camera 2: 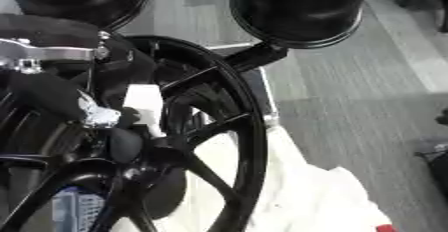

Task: Pull the pin out of the wheel hub.

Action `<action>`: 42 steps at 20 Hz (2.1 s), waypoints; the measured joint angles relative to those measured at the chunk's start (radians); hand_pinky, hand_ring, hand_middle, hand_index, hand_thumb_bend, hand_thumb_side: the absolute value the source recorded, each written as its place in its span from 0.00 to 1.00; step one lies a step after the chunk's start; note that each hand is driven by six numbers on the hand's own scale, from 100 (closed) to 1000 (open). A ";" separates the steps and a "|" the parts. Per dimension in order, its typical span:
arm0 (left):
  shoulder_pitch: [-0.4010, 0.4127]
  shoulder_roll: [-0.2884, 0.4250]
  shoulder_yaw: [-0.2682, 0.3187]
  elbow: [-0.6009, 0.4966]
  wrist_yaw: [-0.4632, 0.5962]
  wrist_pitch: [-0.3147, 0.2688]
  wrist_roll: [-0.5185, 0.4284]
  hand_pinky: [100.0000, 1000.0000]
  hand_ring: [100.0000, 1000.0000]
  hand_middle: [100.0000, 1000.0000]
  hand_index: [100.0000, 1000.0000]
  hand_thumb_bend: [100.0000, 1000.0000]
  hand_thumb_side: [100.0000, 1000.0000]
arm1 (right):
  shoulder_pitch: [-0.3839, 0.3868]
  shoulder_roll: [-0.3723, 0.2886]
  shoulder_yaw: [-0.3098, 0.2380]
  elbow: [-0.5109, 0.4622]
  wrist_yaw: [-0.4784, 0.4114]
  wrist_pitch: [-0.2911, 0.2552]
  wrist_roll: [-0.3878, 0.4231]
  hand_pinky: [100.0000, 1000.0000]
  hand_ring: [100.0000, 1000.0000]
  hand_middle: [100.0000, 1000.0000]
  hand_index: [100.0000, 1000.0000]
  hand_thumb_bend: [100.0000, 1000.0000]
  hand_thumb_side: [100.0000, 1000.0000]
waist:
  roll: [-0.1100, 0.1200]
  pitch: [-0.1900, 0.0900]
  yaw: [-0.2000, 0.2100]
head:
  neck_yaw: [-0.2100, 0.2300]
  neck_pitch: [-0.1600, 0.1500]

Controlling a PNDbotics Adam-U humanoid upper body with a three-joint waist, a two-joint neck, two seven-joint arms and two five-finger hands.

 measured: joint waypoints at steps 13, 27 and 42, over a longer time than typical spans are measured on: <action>0.021 -0.026 -0.006 0.053 -0.031 -0.027 0.021 0.96 0.94 0.77 0.97 0.27 0.77 | -0.006 0.009 0.005 0.000 -0.001 0.004 0.002 0.74 0.53 0.45 0.64 0.00 0.56 | 0.000 0.017 -0.007 | 0.005 0.000; 0.021 -0.043 -0.012 0.050 -0.009 -0.046 0.008 0.86 0.79 0.51 0.86 0.19 0.69 | -0.009 0.016 0.005 0.000 -0.004 0.014 -0.007 0.74 0.53 0.45 0.64 0.00 0.57 | -0.001 0.024 -0.007 | 0.006 -0.001; 0.022 -0.060 -0.018 0.045 0.005 -0.021 0.051 0.74 0.56 0.32 0.71 0.00 0.49 | -0.010 0.021 0.006 0.000 -0.009 0.015 -0.007 0.74 0.53 0.45 0.64 0.00 0.57 | -0.010 0.026 -0.007 | 0.009 -0.002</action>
